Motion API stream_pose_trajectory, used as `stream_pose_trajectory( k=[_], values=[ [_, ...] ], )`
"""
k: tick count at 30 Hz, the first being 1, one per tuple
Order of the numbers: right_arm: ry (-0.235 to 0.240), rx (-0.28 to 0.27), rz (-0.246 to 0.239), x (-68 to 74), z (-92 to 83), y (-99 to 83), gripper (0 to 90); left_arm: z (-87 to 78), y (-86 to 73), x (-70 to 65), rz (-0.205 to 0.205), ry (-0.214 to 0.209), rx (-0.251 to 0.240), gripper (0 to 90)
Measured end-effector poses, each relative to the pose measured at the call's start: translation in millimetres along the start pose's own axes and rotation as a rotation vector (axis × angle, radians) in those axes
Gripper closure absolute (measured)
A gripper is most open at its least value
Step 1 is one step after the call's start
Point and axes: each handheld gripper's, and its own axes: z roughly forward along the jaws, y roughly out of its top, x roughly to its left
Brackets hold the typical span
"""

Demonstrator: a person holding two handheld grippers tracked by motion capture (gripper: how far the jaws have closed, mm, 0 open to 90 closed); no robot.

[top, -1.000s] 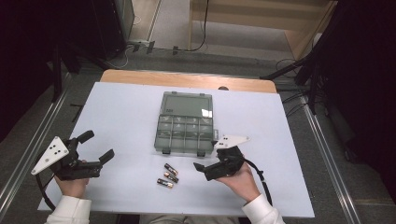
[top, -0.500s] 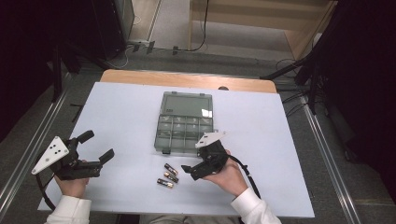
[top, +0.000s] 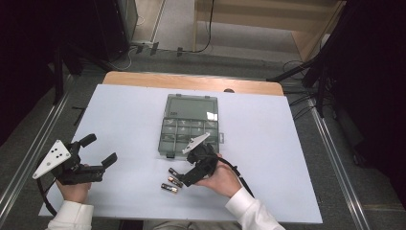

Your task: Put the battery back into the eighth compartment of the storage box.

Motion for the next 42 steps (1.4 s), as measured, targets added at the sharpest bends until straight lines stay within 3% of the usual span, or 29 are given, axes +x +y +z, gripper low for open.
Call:
stream_pose_trajectory(
  k=[7, 13, 19, 26, 27, 28, 29, 31, 37, 42],
  values=[
    [-0.002, 0.093, -0.009, 4.1, 14.2, 14.3, 8.6, 0.0, 0.0, 0.1, -0.004, -0.001, 0.000, 0.0],
    [-0.004, 0.149, 0.018, 6.1, 21.3, 22.9, 18.1, 1.5, -0.3, -0.2, -0.017, -0.007, -0.002, 0.0],
    [0.009, 0.184, 0.021, 7.4, 26.4, 32.5, 34.3, 1.1, -0.4, 0.4, -0.021, -0.007, -0.005, 0.0],
    [0.010, 0.261, 0.079, 10.5, 33.8, 38.2, 48.8, 1.6, -0.4, 0.7, -0.029, -0.009, -0.005, 0.0],
    [0.009, 0.296, 0.083, 10.6, 36.9, 39.4, 59.2, 1.5, -0.4, 0.9, -0.029, -0.009, -0.005, 0.0],
    [0.011, 0.307, 0.084, 11.0, 37.6, 39.8, 61.9, 1.5, -0.4, 0.9, -0.031, -0.009, -0.005, 0.0],
    [0.011, 0.307, 0.084, 11.0, 37.6, 39.8, 61.9, 1.5, -0.4, 0.9, -0.031, -0.009, -0.005, 0.0],
    [0.009, 0.321, 0.096, 12.8, 38.4, 41.9, 76.9, 1.7, -0.5, 0.8, -0.028, -0.013, -0.005, 0.0],
    [0.025, 0.327, 0.150, 9.9, 37.7, 41.1, 78.0, 0.9, -0.3, 0.8, -0.024, -0.010, -0.012, 0.0],
    [0.040, 0.290, 0.165, 7.7, 31.9, 39.1, 78.0, 1.1, -0.3, 1.0, -0.027, -0.012, -0.010, 0.0]
  ],
)
